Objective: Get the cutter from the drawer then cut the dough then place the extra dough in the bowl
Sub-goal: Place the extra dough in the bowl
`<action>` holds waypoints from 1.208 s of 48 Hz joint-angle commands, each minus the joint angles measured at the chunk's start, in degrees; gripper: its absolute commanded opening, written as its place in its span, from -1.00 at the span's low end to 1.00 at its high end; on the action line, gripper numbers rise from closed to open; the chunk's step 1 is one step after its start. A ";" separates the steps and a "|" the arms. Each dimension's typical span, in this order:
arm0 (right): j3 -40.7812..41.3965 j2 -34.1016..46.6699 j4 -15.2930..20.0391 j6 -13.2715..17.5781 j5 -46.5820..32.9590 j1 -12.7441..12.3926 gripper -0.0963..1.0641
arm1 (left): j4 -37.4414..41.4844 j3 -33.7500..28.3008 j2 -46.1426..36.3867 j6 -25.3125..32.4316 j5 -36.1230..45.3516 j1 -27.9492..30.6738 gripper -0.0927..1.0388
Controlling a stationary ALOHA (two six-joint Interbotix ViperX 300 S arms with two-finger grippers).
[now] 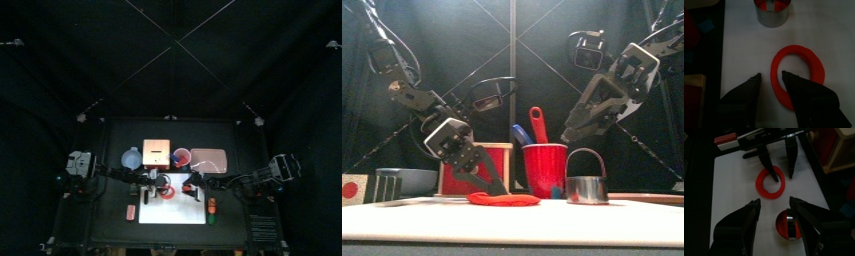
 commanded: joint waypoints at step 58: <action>-0.35 -1.05 0.00 0.00 -0.18 -0.88 0.63 | 3.34 20.21 -45.00 0.00 4.57 3.25 0.24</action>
